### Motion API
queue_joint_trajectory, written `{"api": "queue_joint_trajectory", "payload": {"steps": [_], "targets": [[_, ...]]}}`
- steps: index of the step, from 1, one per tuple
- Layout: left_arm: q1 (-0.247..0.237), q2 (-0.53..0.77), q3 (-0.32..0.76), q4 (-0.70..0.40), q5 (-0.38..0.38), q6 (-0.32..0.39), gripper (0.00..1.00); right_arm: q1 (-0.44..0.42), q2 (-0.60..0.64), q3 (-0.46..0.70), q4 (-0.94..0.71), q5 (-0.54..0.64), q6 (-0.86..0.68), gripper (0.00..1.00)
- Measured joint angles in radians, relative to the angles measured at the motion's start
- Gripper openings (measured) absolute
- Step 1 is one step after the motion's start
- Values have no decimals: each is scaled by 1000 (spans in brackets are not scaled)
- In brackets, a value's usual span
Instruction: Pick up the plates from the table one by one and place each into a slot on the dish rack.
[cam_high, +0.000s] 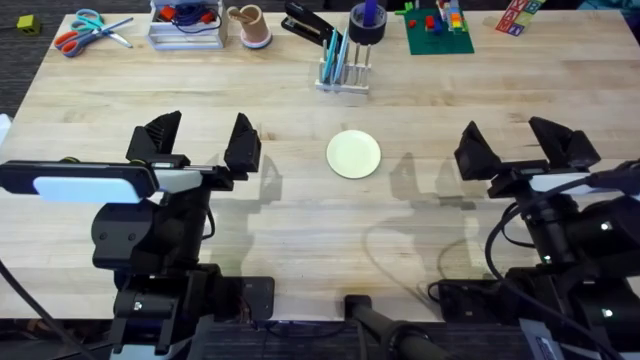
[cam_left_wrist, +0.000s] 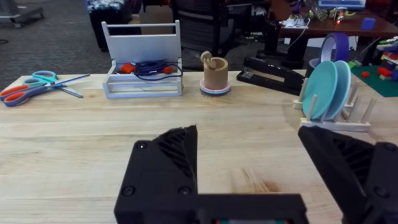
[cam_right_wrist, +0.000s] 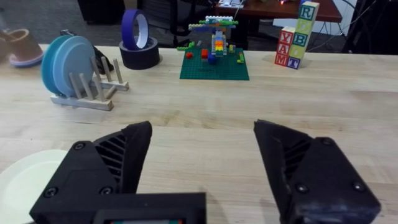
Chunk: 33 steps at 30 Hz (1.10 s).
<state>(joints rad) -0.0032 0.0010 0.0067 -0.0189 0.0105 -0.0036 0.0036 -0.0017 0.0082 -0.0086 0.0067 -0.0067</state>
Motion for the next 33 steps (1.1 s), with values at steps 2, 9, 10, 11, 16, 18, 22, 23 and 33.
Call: {"api": "queue_joint_trajectory", "payload": {"steps": [2, 9, 10, 11, 16, 18, 22, 23, 33], "targets": [[0, 0, 0, 0, 0, 0, 993, 0, 0, 0, 0, 0, 0, 992], [0, 0, 0, -22, 0, 0, 993, 0, 0, 0, 0, 0, 0, 994], [0, 0, 0, -22, 0, 0, 993, 0, 0, 0, 0, 0, 0, 994], [0, 0, 0, -22, 0, 0, 993, 0, 0, 0, 1, 0, 0, 994], [0, 0, 1, -25, 17, 0, 993, 0, 0, 0, 2, 0, 0, 995], [0, 0, 7, -46, 33, 0, 993, 0, 0, 1, 1, 0, 0, 994], [0, 0, 78, -163, 64, -4, 993, 0, 2, 31, -9, -1, 15, 995], [0, 0, 111, -196, 69, -5, 993, 0, 2, 50, -17, -1, 17, 995], [0, 89, 453, -470, 79, -6, 992, 0, 104, 354, -260, -4, 30, 995]]}}
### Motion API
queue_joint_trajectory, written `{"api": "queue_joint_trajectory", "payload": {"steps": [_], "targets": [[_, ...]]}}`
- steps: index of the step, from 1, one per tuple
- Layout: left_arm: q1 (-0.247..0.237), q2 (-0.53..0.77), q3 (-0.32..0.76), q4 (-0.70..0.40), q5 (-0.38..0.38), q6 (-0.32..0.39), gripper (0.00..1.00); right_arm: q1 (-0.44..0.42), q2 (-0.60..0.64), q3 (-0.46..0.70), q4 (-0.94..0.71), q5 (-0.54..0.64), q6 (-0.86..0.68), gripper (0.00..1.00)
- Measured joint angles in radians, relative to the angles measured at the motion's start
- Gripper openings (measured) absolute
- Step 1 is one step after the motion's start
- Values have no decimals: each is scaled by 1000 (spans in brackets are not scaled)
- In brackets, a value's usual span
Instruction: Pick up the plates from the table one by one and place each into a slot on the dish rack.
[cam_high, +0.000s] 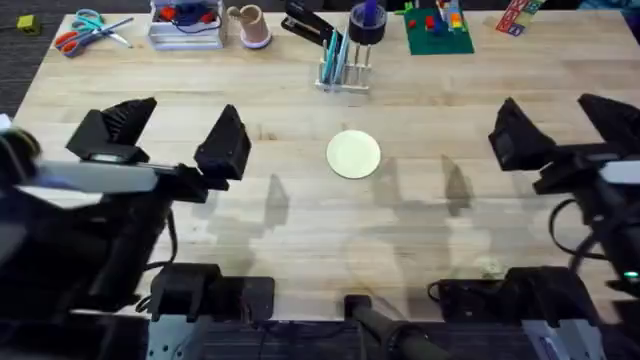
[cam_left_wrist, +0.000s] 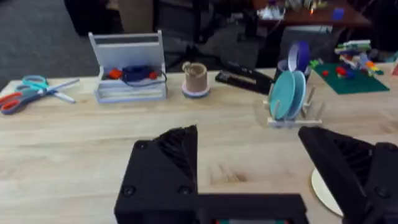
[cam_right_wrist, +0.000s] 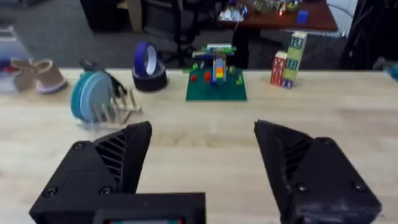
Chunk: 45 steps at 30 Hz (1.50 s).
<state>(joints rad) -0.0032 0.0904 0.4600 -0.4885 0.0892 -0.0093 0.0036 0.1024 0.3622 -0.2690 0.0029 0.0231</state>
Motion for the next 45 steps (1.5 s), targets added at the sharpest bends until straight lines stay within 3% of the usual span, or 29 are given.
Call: {"api": "queue_joint_trajectory", "payload": {"steps": [10, 15, 24, 34, 35, 40, 41, 45], "targets": [[0, 401, 377, -377, 1, -10, 992, 0, 333, 316, -338, 0, 0, 995], [0, 622, 505, -466, 1, -10, 993, 0, 521, 435, -468, 0, 0, 995], [0, 866, 539, -471, 1, -10, 993, 0, 741, 524, -529, 0, 0, 995], [0, 907, 540, -461, 1, -10, 992, 0, 770, 528, -530, 0, 0, 993], [0, 907, 540, -461, 1, -15, 950, 0, 770, 528, -531, 0, 0, 993], [0, 907, 540, -458, 37, -17, 161, 0, 770, 528, -531, 0, 0, 995], [0, 907, 540, -453, 60, -15, 73, 0, 770, 528, -531, 0, 0, 995], [0, 907, 540, -418, 197, -18, 41, 0, 770, 528, -531, 0, 0, 993]]}}
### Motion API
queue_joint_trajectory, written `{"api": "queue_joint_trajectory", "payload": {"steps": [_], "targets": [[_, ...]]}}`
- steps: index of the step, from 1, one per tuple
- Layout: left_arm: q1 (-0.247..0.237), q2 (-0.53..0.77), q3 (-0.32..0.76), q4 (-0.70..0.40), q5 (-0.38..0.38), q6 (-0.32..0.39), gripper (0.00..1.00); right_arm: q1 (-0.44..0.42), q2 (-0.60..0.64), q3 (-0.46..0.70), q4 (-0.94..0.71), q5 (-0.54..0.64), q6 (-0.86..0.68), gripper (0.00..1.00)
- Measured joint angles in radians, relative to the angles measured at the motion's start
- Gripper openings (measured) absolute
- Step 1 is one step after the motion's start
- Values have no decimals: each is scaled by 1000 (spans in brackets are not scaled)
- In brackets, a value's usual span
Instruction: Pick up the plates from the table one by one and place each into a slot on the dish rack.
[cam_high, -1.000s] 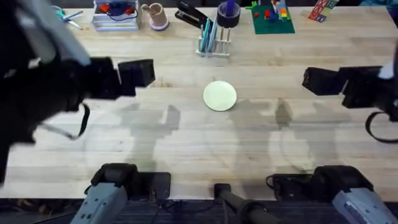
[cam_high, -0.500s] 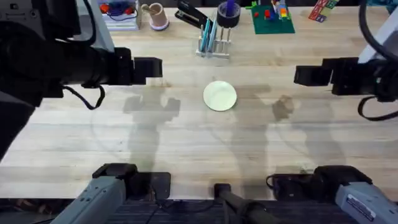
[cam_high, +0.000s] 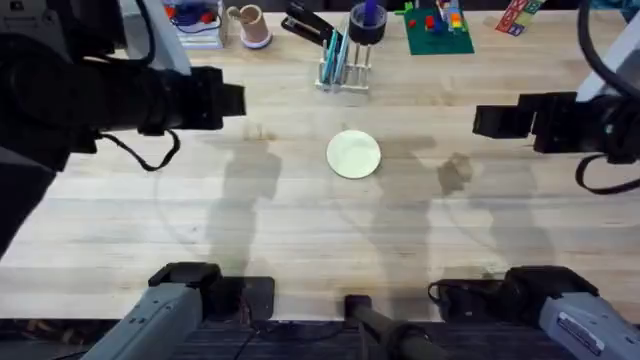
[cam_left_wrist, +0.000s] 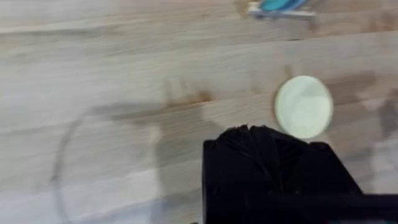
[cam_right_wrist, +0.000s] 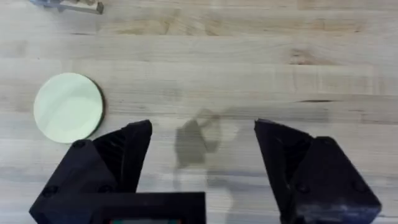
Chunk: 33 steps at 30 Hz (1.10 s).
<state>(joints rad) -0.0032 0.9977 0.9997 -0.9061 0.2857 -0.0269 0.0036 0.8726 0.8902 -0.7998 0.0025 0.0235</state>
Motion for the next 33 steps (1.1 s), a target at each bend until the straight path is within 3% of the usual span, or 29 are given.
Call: {"api": "queue_joint_trajectory", "payload": {"steps": [8, 12, 16, 22, 27, 33], "targets": [[0, 30, 0, 34, 352, -1, 42, 0, 0, 0, 0, 0, 0, 994], [0, 92, 0, 51, 482, -1, 43, 0, 0, 1, 0, 0, 0, 995], [0, 172, -4, 93, 551, 1, 43, 0, 0, 2, 0, 0, 0, 995], [-24, 283, -100, 267, 629, 2, 43, 0, 0, 4, 0, 0, 0, 995], [-71, 381, -183, 386, 655, -6, 43, 0, 0, 5, 0, 0, 0, 995], [-150, 505, -197, 494, 667, -31, 43, 0, 0, 5, 0, 0, 0, 995]]}}
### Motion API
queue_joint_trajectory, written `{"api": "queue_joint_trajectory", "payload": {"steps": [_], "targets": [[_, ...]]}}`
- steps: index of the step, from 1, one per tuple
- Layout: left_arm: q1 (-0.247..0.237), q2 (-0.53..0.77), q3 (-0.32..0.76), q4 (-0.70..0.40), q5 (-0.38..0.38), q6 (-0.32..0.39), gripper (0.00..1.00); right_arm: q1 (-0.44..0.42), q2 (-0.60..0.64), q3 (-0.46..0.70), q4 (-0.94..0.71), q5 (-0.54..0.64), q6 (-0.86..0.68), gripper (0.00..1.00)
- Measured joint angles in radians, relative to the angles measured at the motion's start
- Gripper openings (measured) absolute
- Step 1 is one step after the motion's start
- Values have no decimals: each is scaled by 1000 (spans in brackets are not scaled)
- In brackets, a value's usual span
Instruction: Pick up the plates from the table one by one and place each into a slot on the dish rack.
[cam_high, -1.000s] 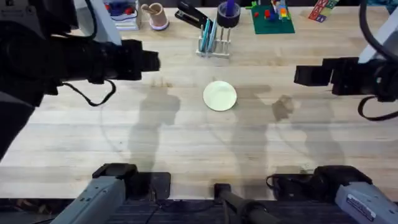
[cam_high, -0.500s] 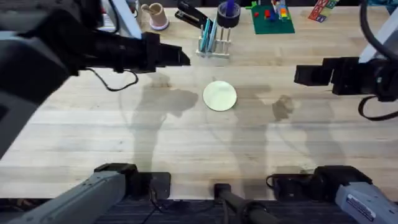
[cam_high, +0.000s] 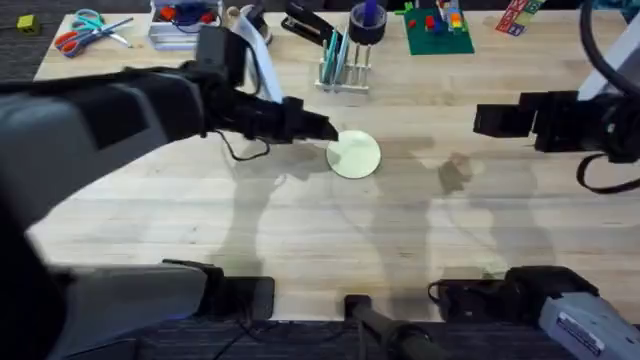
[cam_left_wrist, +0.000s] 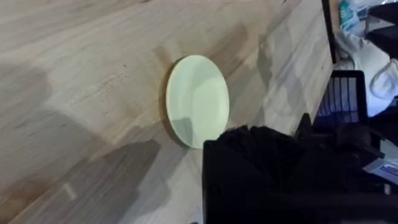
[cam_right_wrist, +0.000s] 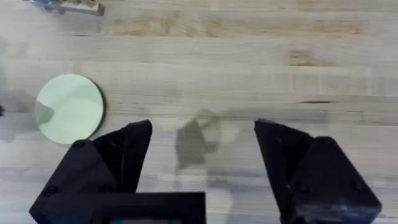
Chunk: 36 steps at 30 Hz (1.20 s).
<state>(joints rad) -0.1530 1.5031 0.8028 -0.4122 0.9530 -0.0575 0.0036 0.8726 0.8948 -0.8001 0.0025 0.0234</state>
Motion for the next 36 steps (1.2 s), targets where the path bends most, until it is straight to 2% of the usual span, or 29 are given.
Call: {"api": "queue_joint_trajectory", "payload": {"steps": [3, 4, 5, 16, 23, 36], "targets": [[-20, 66, 0, 24, 3, -6, 43, 0, 0, 0, 0, 0, 0, 995], [-21, 152, 0, 76, 5, -11, 43, 0, 0, 0, 0, 0, 0, 995], [-21, 182, 0, 106, 5, -11, 43, 0, 0, 0, 0, 0, 0, 995], [-21, 263, 0, 118, 11, -10, 43, 0, 0, 0, 0, 0, 0, 993], [-18, 315, 2, 132, 52, -10, 43, 0, 0, 0, 0, 0, 0, 994], [-17, 325, 7, 129, 68, -10, 42, 0, 0, 0, 25, -4, 6, 995]]}}
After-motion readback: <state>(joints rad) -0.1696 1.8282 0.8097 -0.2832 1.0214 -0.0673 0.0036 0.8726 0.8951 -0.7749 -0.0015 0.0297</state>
